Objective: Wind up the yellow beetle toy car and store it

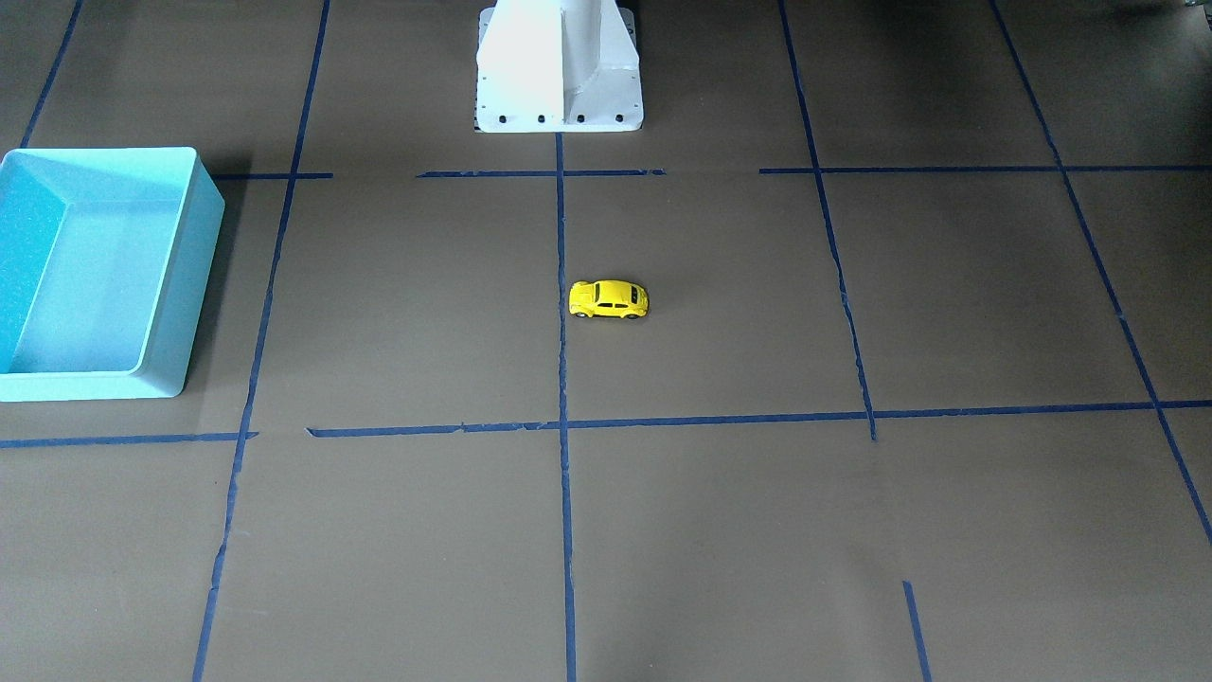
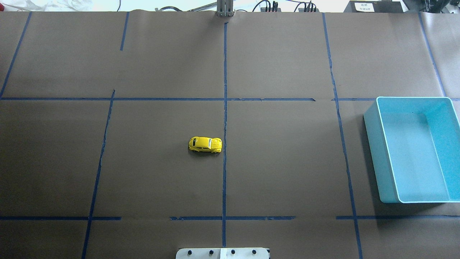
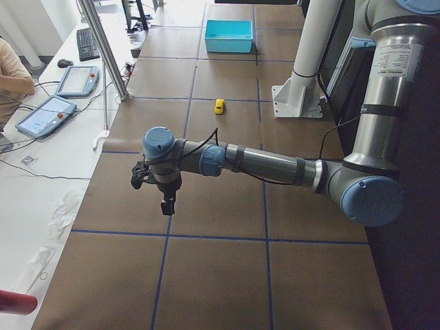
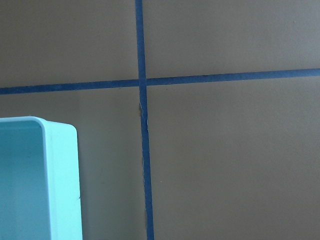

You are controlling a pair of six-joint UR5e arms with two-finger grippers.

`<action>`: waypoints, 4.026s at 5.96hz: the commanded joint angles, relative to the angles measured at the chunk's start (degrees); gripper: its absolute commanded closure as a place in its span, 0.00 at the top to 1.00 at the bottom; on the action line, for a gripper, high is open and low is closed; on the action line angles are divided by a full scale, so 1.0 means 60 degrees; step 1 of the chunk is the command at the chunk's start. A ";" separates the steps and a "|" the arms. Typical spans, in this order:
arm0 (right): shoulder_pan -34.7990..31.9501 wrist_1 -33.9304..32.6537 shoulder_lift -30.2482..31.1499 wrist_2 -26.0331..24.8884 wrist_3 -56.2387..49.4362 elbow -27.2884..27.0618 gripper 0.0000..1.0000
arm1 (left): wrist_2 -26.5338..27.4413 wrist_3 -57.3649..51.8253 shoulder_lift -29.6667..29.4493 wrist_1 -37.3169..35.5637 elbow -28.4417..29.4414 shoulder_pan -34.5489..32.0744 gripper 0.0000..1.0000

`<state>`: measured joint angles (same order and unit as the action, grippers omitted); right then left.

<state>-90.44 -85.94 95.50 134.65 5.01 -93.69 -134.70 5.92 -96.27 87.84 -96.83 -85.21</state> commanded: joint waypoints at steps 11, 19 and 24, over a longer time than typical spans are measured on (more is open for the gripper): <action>0.0000 0.0012 -0.0038 0.0000 -0.0073 0.0015 1.00 | 0.2892 -0.0079 -0.3753 -0.2584 -0.3173 0.8633 1.00; 0.0000 0.0012 -0.0024 0.0000 -0.0102 0.0015 1.00 | 0.6161 -0.4661 -0.7670 -0.4386 0.0755 1.0246 1.00; 0.0000 0.0012 -0.0009 0.0000 -0.0073 0.0014 1.00 | 0.7113 -0.5002 -0.9047 -0.4490 0.2789 1.0144 1.00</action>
<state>-90.44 -85.87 95.45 134.65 4.49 -93.68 -92.83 -24.40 -149.59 60.90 -81.83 -24.35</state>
